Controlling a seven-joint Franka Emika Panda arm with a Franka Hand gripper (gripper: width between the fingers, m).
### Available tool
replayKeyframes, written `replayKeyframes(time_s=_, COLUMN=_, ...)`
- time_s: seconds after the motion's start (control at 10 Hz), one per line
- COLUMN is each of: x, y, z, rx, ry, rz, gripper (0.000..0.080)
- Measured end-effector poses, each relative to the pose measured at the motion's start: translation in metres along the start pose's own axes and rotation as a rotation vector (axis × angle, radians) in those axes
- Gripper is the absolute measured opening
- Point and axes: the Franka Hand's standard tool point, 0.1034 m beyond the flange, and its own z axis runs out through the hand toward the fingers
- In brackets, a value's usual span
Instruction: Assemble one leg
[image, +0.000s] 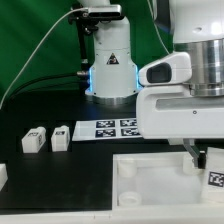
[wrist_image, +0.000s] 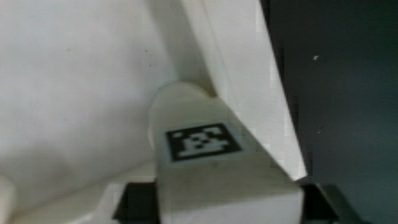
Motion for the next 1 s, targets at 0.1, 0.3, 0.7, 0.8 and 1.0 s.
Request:
replayKeyframes(time_s=0.1, x=0.0003, y=0.0006, z=0.0001, rx=-0.001, ry=0.0, rz=0.102, gripper=0.031)
replayKeyframes(time_s=0.3, x=0.0061, y=0.009, z=0.0004, rx=0.01, ry=-0.007, rz=0.355, gripper=0.0303)
replayKeyframes(time_s=0.7, x=0.003, y=0.0057, z=0.0012, rx=0.031, ry=-0.085, rz=1.151, gripper=0.0301)
replayKeyframes(time_s=0.8, x=0.0019, y=0.0042, z=0.0014, rx=0.028, ry=-0.089, rz=1.253, gripper=0.03)
replayKeyframes(time_s=1.0, x=0.0006, y=0.003, z=0.0018, rx=0.019, ry=-0.092, rz=1.44, gripper=0.03)
